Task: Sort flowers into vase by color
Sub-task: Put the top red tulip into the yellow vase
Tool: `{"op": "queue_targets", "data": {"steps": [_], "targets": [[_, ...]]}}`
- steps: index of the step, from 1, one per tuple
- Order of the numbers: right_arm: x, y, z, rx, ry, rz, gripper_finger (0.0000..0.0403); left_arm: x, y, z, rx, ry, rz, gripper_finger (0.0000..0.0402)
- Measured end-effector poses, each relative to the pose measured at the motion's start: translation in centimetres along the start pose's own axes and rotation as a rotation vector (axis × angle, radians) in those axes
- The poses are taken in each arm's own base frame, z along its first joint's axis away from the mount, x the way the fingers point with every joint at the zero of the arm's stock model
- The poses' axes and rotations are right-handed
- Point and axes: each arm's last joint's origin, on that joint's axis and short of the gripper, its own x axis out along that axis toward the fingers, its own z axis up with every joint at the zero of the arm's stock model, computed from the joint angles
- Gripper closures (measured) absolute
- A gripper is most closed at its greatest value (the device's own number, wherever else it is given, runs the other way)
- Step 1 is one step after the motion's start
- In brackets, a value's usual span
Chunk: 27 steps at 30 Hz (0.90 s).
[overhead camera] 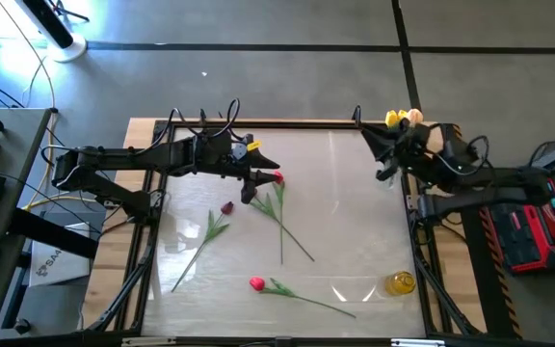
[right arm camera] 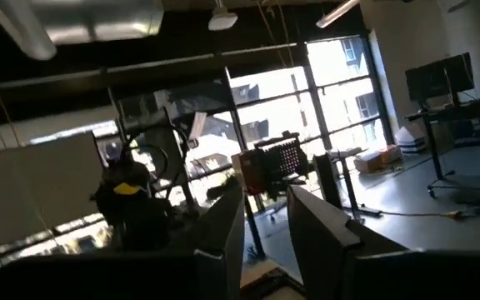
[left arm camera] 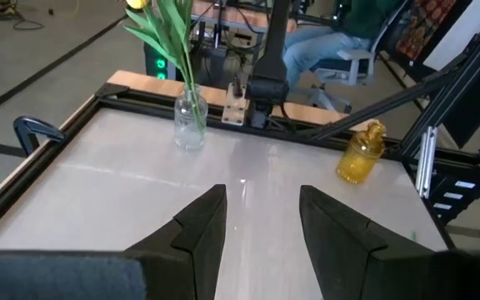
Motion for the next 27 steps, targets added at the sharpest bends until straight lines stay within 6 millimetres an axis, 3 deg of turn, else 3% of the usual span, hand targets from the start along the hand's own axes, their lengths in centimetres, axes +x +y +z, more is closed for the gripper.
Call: {"op": "queue_targets", "data": {"steps": [6,10,19,27], "targets": [[3.8,1.6,1.3,0.004,0.136,-0.150,0.0320,0.0,-0.1,0.1,-0.013,-0.011,-0.003,0.0258],[5.9,2.1,1.4,0.054,0.248,-0.198,0.0320,0.0,-0.1,0.1,-0.120,-0.008,-0.003,0.0258],[9.5,4.5,0.1,-0.024,0.465,0.101,0.0320,0.2,-0.4,-0.1,-0.163,0.008,-0.034,0.0258],[11.1,5.2,-1.2,0.144,0.559,0.092,0.0322,-0.4,0.2,-0.6,-0.230,0.078,-0.010,0.0259]]}}
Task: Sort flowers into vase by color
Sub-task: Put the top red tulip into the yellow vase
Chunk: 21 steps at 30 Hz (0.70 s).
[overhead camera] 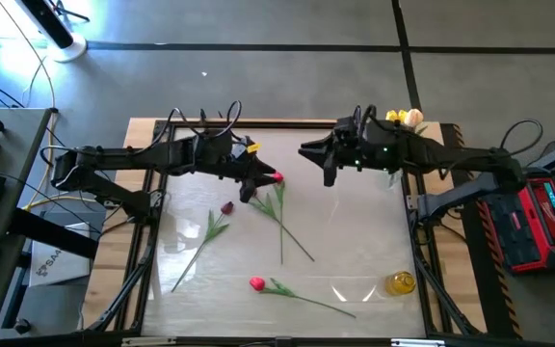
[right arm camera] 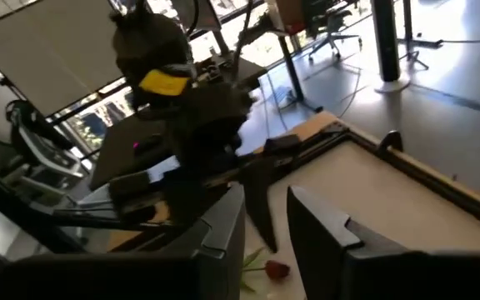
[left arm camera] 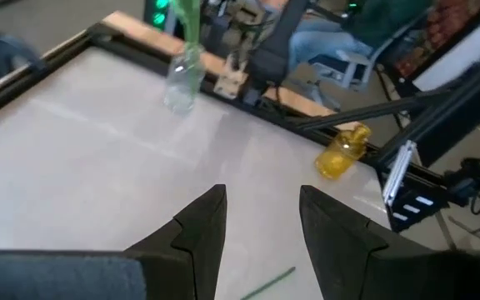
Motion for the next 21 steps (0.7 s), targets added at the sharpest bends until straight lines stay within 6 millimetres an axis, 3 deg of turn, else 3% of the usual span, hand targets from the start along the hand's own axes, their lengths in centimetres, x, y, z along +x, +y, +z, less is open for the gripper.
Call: {"op": "queue_targets", "data": {"steps": [8,13,21], "targets": [[0.1,0.0,-0.9,0.087,0.098,0.012,0.0355,-1.9,0.5,-1.2,-0.115,0.135,0.097,0.0271],[-0.3,0.2,-2.3,0.161,0.160,-0.113,0.0380,-2.5,0.6,-3.0,-0.111,0.304,0.190,0.0279],[-0.1,0.5,-5.2,0.267,0.310,-0.283,0.0361,-2.7,-0.2,-4.1,-0.078,0.386,0.223,0.0280]]}}
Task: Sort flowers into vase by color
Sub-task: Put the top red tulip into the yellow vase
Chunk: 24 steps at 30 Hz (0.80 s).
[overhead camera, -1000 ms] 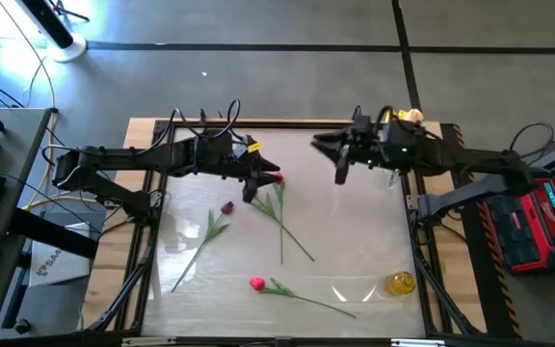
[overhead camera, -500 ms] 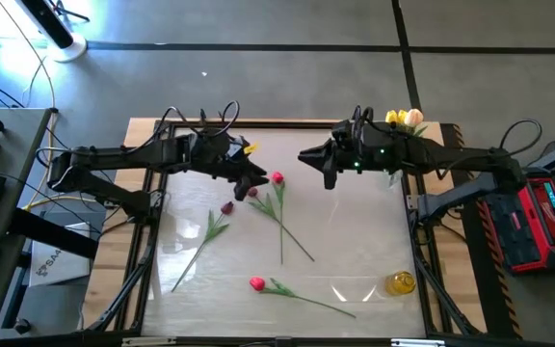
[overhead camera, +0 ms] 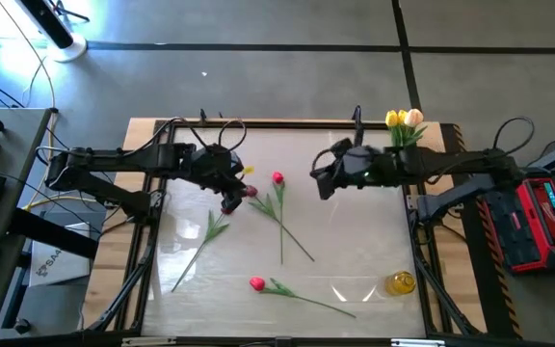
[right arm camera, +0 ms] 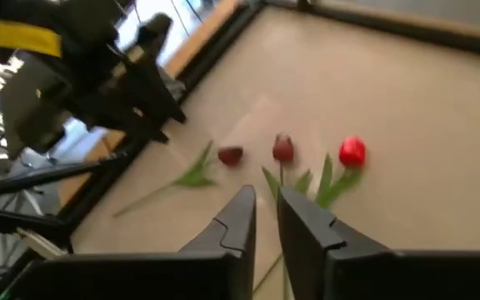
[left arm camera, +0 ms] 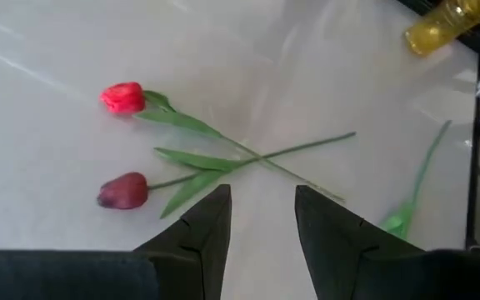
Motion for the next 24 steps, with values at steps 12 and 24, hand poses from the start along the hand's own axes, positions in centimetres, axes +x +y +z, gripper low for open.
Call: {"op": "queue_targets", "data": {"steps": [12,24], "targets": [[6.9,1.8,-5.5,0.115,0.155,-0.162,0.0271,-0.3,-0.8,-1.7,0.159,0.084,0.108,0.0280],[9.7,2.8,-9.5,0.217,0.259,-0.222,0.0256,-0.3,-0.6,-2.1,0.278,0.135,0.084,0.0280]]}}
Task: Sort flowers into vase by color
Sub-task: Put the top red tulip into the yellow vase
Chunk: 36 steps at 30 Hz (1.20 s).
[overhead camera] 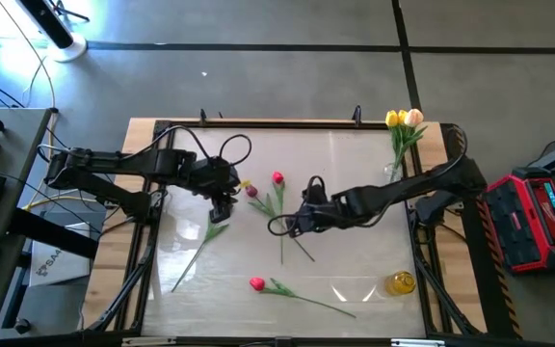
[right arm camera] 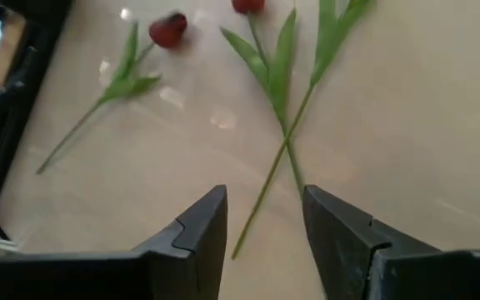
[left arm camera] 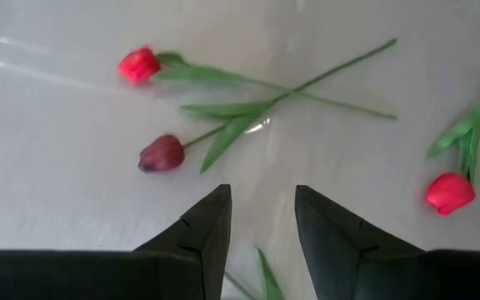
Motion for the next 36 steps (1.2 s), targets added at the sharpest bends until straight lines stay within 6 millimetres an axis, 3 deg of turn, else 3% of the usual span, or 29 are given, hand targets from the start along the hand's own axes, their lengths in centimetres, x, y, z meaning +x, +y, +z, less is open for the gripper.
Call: {"op": "queue_targets", "data": {"steps": [5,11,15,22,27,36], "targets": [[1.6,-0.3,0.3,-0.010,0.041,-0.032,0.0256,-0.5,0.1,-0.9,-0.082,0.051,0.073,0.0280],[5.4,-1.1,2.0,-0.039,0.089,-0.073,0.0256,-1.7,0.2,-1.4,-0.122,0.029,0.091,0.0280],[6.9,-1.1,2.8,-0.014,0.080,-0.045,0.0256,-2.6,0.5,-1.7,-0.148,0.003,0.120,0.0280],[10.0,-1.5,4.4,0.014,-0.017,-0.045,0.0257,-4.8,0.9,-3.1,-0.158,-0.022,0.184,0.0283],[12.7,-2.9,5.3,0.037,0.044,-0.075,0.0257,-6.4,1.2,-3.8,-0.183,-0.078,0.176,0.0292],[13.4,-3.4,5.5,0.033,0.063,-0.091,0.0257,-7.1,1.3,-4.1,-0.196,-0.109,0.166,0.0305]]}}
